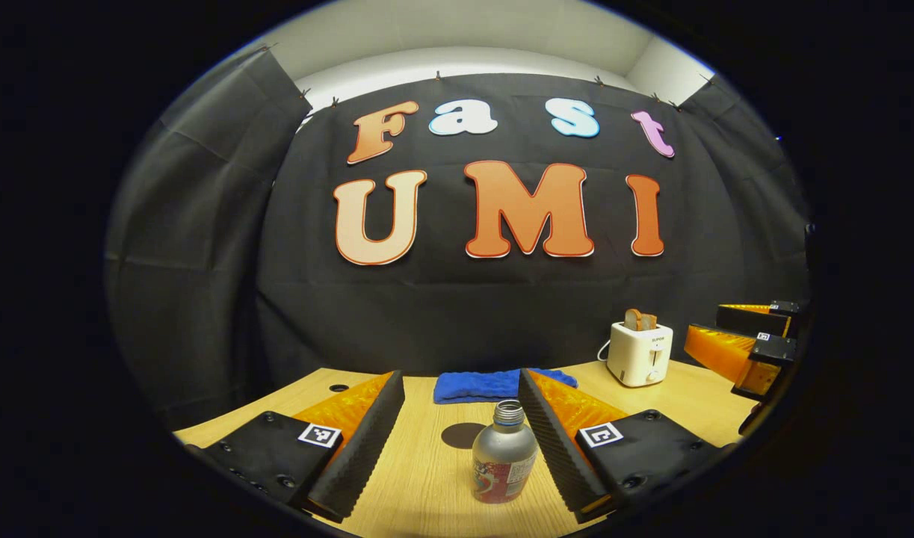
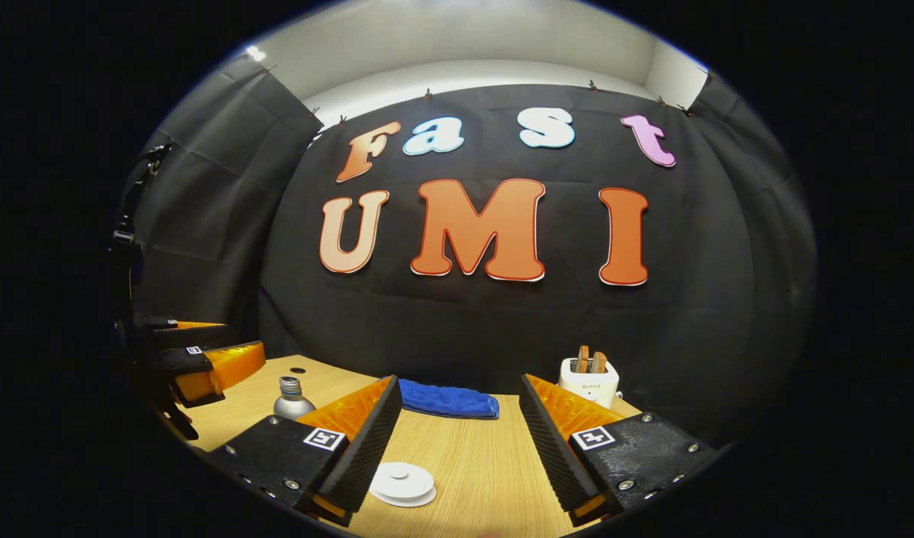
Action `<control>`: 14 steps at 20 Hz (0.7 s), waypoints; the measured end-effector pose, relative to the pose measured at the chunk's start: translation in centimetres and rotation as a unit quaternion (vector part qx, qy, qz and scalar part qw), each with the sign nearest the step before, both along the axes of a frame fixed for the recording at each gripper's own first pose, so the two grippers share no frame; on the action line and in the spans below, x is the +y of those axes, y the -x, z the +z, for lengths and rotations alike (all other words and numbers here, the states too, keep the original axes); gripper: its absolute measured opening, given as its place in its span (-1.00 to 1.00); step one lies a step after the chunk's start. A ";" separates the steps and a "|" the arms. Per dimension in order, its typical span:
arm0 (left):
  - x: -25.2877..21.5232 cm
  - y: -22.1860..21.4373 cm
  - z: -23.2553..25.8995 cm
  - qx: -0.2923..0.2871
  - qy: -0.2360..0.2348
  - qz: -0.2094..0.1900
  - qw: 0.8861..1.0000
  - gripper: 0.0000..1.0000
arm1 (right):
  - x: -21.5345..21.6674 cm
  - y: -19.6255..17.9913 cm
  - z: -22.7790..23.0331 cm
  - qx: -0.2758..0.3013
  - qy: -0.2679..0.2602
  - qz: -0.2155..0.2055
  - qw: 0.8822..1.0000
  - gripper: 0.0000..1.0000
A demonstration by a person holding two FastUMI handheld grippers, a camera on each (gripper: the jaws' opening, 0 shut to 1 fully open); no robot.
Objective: Open the teacup lid with one hand, grasp the water bottle and pour water into the teacup with the other hand; after pouring, place the water bottle on the coaster and then close the teacup lid.
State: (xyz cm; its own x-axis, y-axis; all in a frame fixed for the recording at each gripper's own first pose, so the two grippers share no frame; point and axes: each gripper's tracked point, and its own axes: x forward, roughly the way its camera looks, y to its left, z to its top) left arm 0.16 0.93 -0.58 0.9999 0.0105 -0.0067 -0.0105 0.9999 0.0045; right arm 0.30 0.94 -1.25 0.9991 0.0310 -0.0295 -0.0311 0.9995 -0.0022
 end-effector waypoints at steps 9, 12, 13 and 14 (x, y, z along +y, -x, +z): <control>0.5 -0.1 -0.9 0.005 0.000 0.008 1.000 1.00 | 1.6 -1.0 -3.6 0.040 -0.002 0.022 0.999 0.89; 0.9 0.1 -1.8 0.012 -0.005 0.012 1.000 1.00 | 2.9 -1.4 -6.4 0.075 -0.003 0.048 0.996 0.68; 1.0 0.3 -2.0 0.013 -0.007 0.013 1.000 1.00 | 3.3 -1.7 -7.1 0.086 0.000 0.055 0.995 0.66; 1.1 0.3 -2.0 0.015 -0.008 0.013 1.000 1.00 | 3.9 -1.9 -7.9 0.096 0.003 0.061 0.994 0.65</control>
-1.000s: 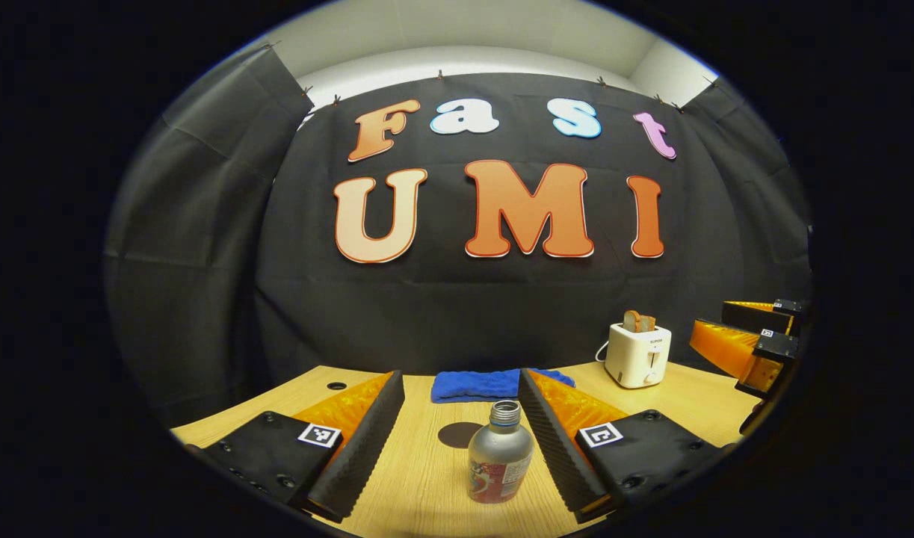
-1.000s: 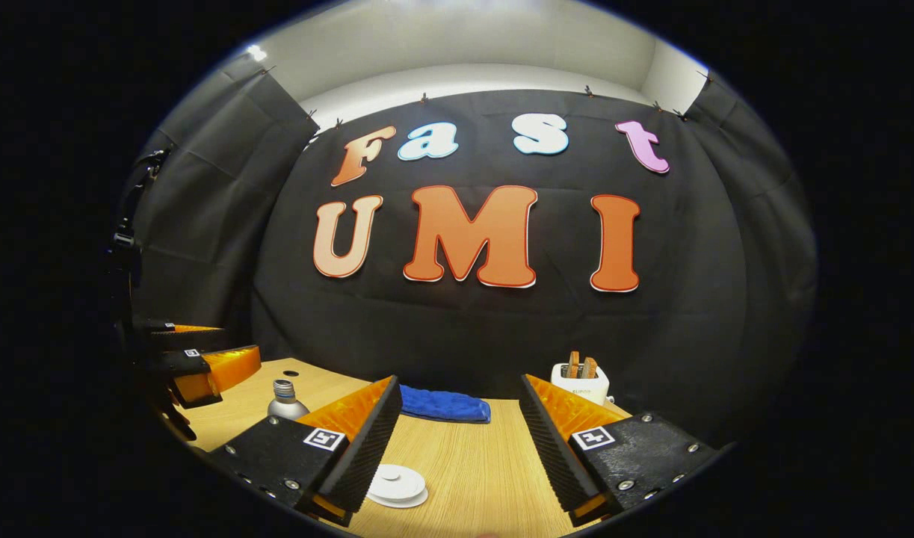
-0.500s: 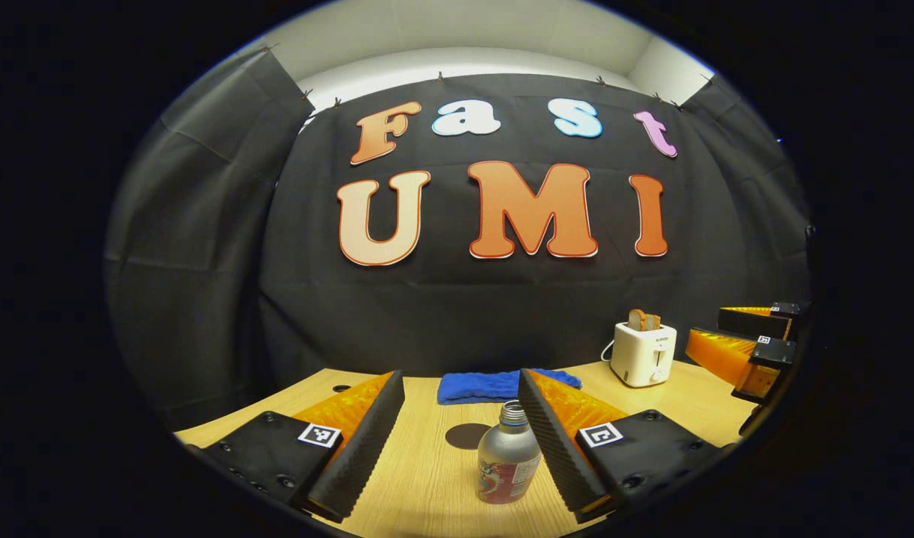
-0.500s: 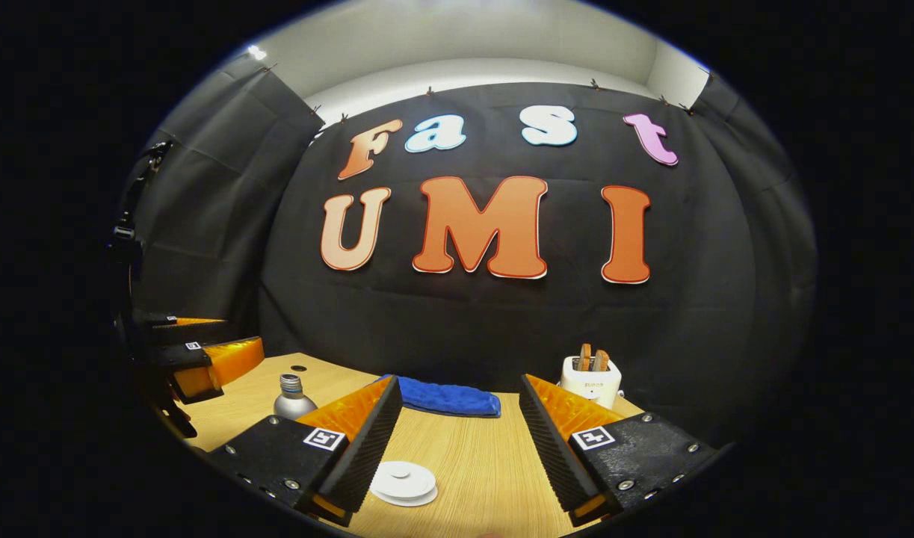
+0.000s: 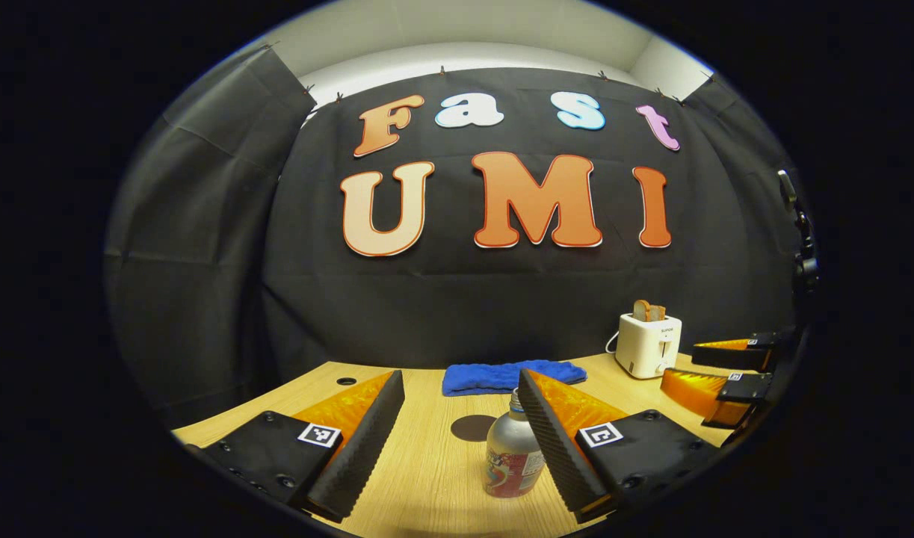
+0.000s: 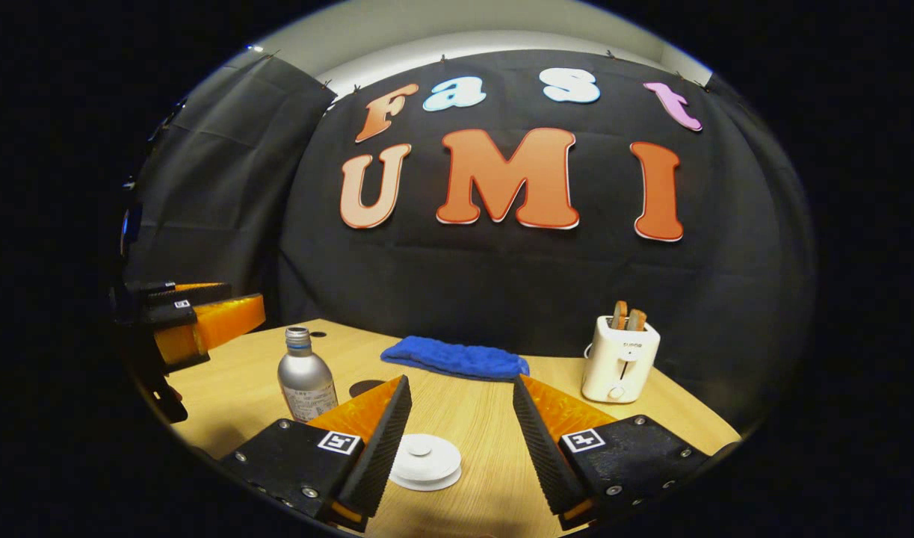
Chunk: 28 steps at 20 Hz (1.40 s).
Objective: Open the teacup lid with one hand, grasp the water bottle and pour water into the teacup with the other hand; after pouring, place the water bottle on the coaster and then close the teacup lid.
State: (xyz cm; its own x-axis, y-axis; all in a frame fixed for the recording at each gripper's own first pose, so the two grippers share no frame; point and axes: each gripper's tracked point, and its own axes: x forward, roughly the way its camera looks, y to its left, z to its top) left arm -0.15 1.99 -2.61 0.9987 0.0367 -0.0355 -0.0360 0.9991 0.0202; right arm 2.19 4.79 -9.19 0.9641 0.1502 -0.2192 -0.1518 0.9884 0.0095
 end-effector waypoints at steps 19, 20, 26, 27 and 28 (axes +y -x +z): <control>0.5 0.0 -3.6 0.034 0.001 0.001 0.999 1.00 | 3.9 -1.2 -9.7 0.127 -0.015 0.045 0.991 0.29; 0.6 0.0 -3.7 0.034 0.002 0.001 0.999 1.00 | 3.9 -1.2 -9.6 0.126 -0.017 0.045 0.991 0.27; 0.5 -0.1 -4.4 0.043 0.007 0.000 0.999 1.00 | 4.6 -1.1 -9.4 0.112 -0.002 0.058 0.992 -0.36; 0.5 0.0 -4.6 0.045 0.007 -0.001 0.999 1.00 | 4.5 -1.0 -9.2 0.109 0.003 0.059 0.992 -0.40; 0.3 0.0 -4.7 0.046 0.007 -0.004 0.999 1.00 | 4.5 -1.2 -9.2 0.108 0.004 0.058 0.992 -0.46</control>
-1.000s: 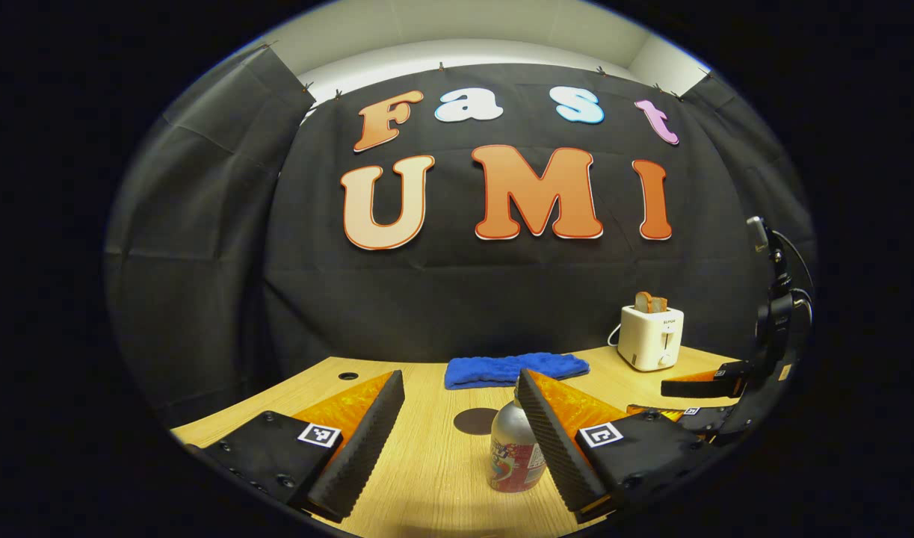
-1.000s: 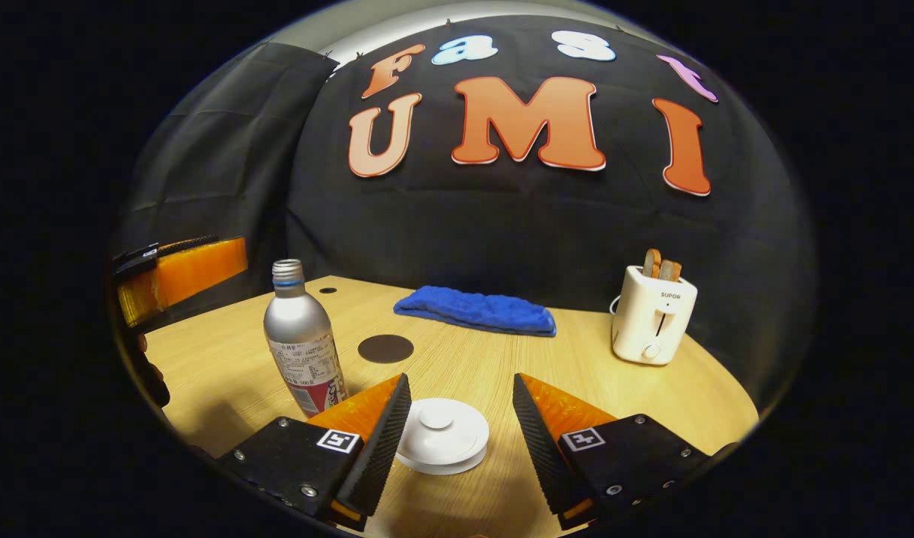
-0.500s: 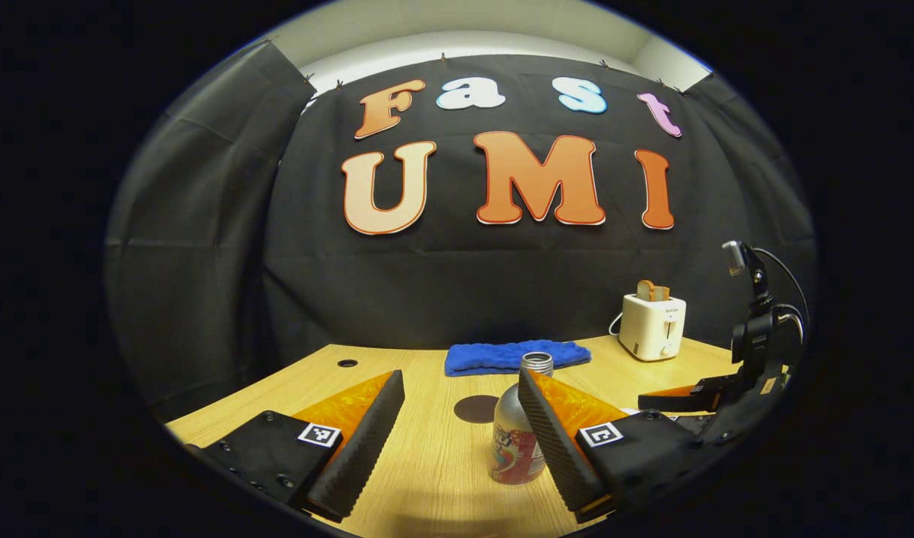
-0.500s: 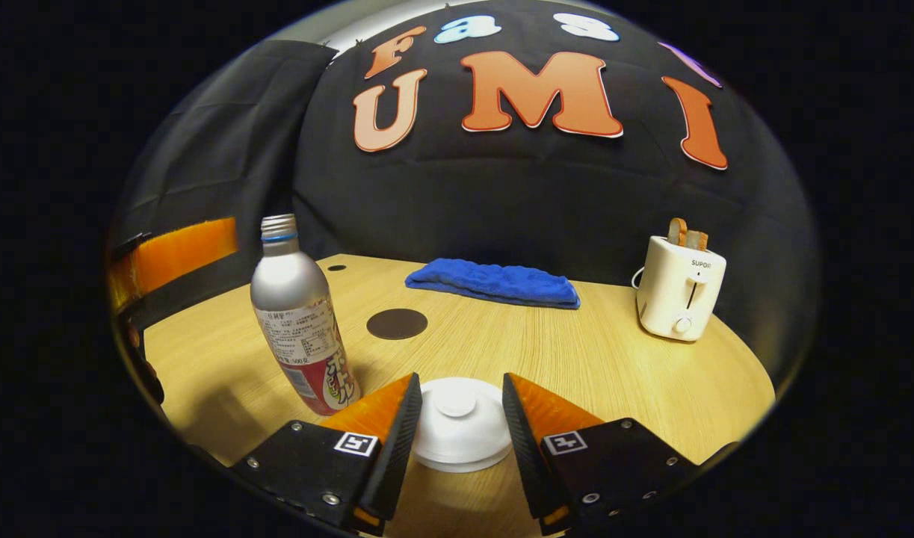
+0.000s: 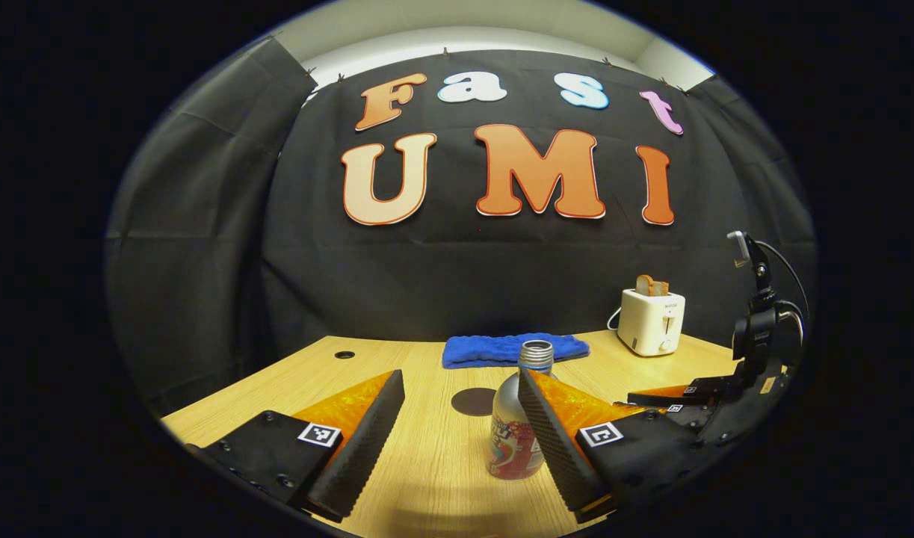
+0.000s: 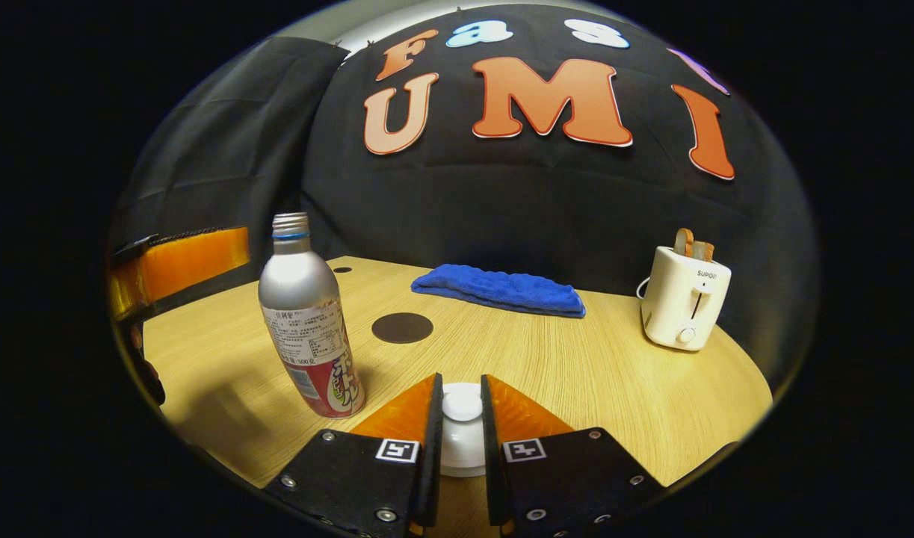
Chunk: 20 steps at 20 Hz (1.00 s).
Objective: Open the teacup lid with one hand, grasp the water bottle and pour water into the teacup with the other hand; after pouring, place the water bottle on the coaster and then close the teacup lid.
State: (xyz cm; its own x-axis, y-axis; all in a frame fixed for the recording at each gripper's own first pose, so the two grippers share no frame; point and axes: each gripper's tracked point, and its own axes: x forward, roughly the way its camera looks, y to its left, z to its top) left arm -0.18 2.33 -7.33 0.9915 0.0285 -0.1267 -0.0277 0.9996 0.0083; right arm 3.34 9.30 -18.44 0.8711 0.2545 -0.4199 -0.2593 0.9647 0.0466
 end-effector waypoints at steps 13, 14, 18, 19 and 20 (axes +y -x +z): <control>-4.4 0.1 -2.7 0.022 0.003 -0.050 0.998 1.00 | -2.5 0.8 3.3 -0.029 -0.023 -0.017 0.999 -0.57; -4.8 0.0 -2.9 0.026 0.005 -0.054 0.998 1.00 | -3.0 0.9 3.5 -0.031 -0.021 -0.022 0.999 -0.57; -5.7 -0.7 -4.6 0.045 0.013 -0.058 0.997 1.00 | -4.6 1.4 4.4 -0.039 -0.023 -0.036 0.998 -0.57; -5.8 -0.8 -5.3 0.054 0.015 -0.059 0.997 1.00 | -5.0 1.5 4.7 -0.039 -0.025 -0.038 0.998 -0.57; -6.0 -1.0 -5.9 0.059 0.016 -0.061 0.996 1.00 | -5.4 1.8 4.7 -0.038 -0.026 -0.039 0.998 -0.58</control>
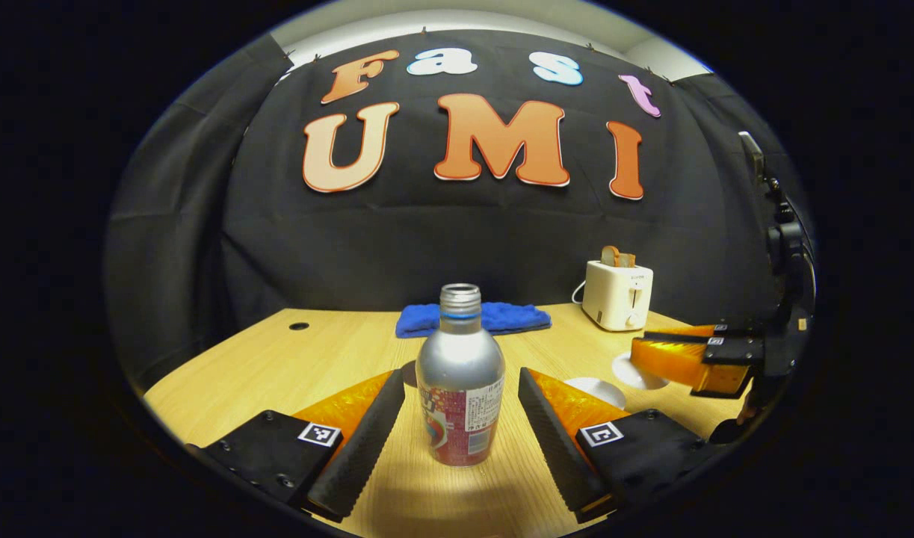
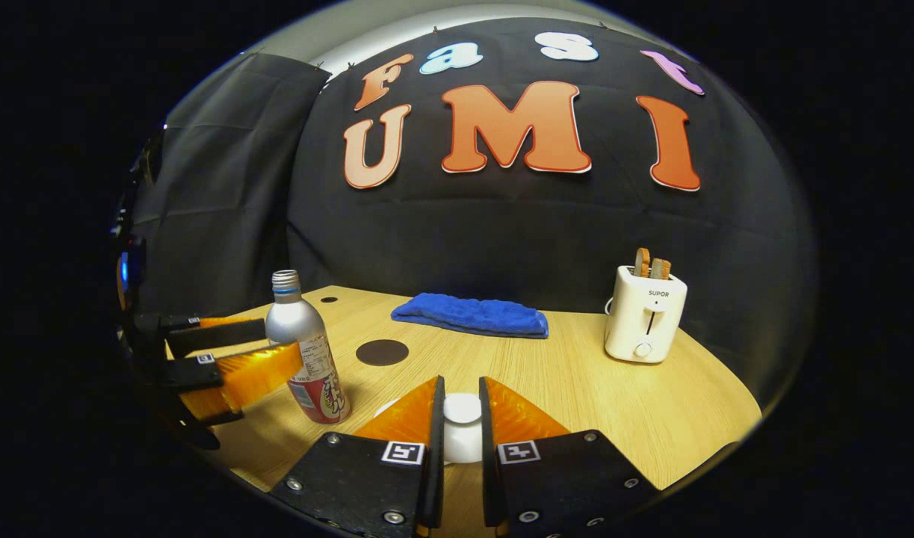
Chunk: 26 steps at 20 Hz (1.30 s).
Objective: Open the teacup lid with one hand, grasp the water bottle and pour water into the teacup with the other hand; after pouring, place the water bottle on the coaster and then close the teacup lid.
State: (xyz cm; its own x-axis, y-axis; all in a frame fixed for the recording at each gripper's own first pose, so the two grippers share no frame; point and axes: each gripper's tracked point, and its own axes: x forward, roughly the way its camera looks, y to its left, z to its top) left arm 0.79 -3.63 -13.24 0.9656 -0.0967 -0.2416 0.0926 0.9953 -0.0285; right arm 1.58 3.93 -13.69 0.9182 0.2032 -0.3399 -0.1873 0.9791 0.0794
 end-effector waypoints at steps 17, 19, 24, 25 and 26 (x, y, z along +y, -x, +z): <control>1.2 -1.7 -5.7 0.074 -0.031 0.026 0.996 0.70 | -3.7 0.7 0.1 0.000 -0.001 -0.032 0.999 -0.57; 1.6 -2.0 -5.3 0.058 -0.050 0.030 0.997 0.66 | -3.8 0.8 0.1 -0.001 -0.002 -0.033 0.999 -0.57; 2.0 -3.0 -3.6 0.034 -0.093 0.029 0.995 0.68 | -5.0 0.9 0.5 -0.006 0.005 -0.044 0.999 -0.57; 2.2 -3.1 -3.3 0.030 -0.107 0.030 0.993 0.68 | -5.3 1.0 0.7 -0.009 0.011 -0.045 0.999 -0.57; 2.4 -3.3 -3.2 0.029 -0.124 0.030 0.991 0.60 | -5.5 1.1 0.7 -0.011 0.015 -0.048 0.999 -0.57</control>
State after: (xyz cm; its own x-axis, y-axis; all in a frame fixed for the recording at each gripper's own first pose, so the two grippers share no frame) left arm 4.14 -1.20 -16.39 0.9517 0.0300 -0.3057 0.0380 0.9761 0.2140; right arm 0.47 -1.61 -13.02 0.9401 0.1042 -0.3245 -0.0941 0.9945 0.0468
